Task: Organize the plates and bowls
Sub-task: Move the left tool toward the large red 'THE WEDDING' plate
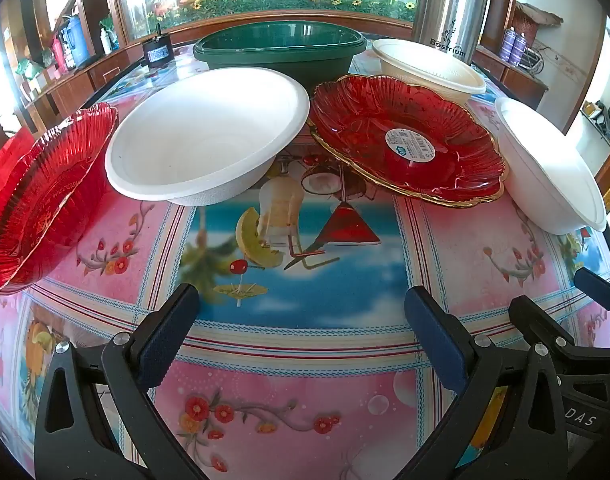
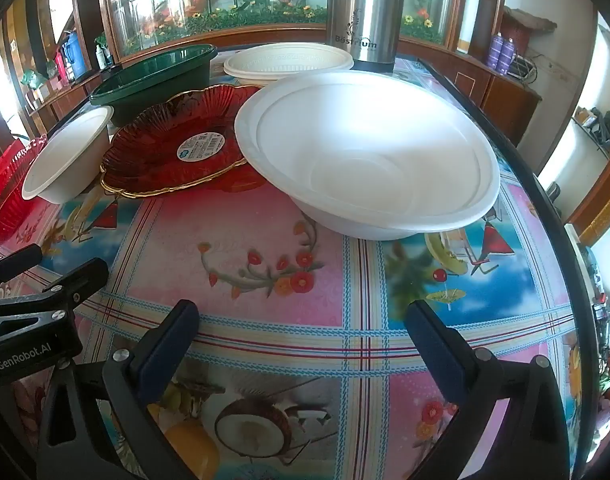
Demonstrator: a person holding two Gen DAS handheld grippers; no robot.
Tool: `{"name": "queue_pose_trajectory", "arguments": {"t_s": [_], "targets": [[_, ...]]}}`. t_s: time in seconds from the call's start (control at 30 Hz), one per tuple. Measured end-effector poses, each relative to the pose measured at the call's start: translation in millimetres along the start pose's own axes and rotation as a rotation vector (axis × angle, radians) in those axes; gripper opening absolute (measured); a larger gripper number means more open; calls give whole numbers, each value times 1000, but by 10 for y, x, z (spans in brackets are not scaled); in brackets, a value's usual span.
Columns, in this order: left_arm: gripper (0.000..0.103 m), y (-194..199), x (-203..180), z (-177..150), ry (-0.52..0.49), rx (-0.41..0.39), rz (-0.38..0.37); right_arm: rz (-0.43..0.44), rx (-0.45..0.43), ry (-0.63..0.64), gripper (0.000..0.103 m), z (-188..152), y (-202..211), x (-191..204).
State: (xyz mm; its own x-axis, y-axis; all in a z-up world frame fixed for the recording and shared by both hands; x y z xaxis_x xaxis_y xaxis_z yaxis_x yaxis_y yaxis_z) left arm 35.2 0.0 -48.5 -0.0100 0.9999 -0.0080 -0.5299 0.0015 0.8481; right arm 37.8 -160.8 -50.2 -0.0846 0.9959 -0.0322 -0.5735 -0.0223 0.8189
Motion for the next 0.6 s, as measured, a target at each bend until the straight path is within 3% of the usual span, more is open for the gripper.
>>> {"name": "queue_pose_trajectory", "arguments": {"t_s": [0.6], "targets": [[103,6,9,-12,-18,17,-9,-10,1,-17,103,-41,48,5]]}}
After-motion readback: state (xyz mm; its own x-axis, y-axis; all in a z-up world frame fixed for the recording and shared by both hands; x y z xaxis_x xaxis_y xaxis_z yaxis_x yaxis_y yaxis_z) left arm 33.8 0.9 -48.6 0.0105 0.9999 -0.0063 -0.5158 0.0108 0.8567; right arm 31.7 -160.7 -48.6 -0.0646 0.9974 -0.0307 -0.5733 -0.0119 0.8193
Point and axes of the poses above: each gripper's, at about its wrist camera, not at the fingertips, and y roughly against the way its jaws point, x to its left, z to its top, the point moved 6 cm from there along -y, roughly the way its jaws point, and after that the axes turned 4 degrees about x, right-handed, at the moved point
